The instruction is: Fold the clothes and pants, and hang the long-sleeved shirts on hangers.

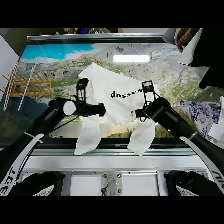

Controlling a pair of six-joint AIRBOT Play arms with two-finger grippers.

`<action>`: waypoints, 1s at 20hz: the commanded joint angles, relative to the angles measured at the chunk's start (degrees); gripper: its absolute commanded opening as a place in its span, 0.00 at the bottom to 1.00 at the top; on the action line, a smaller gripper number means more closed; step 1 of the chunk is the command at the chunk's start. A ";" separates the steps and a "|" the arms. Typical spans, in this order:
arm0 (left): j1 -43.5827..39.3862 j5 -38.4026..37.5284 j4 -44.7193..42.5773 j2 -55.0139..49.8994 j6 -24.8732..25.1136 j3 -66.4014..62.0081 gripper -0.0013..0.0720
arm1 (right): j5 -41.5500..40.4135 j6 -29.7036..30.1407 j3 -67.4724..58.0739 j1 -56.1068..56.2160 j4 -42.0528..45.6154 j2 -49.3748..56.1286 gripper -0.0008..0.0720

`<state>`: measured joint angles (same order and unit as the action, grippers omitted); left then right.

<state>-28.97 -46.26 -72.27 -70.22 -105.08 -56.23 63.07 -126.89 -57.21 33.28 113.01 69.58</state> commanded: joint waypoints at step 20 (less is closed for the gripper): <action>-14.14 -3.58 -13.42 -20.55 -8.07 -11.54 0.86 | 0.39 2.62 -0.02 -0.09 -16.68 -12.79 0.06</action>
<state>-44.18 -48.80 -84.18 -89.84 -112.53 -67.81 63.64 -124.22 -57.19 33.23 96.36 57.34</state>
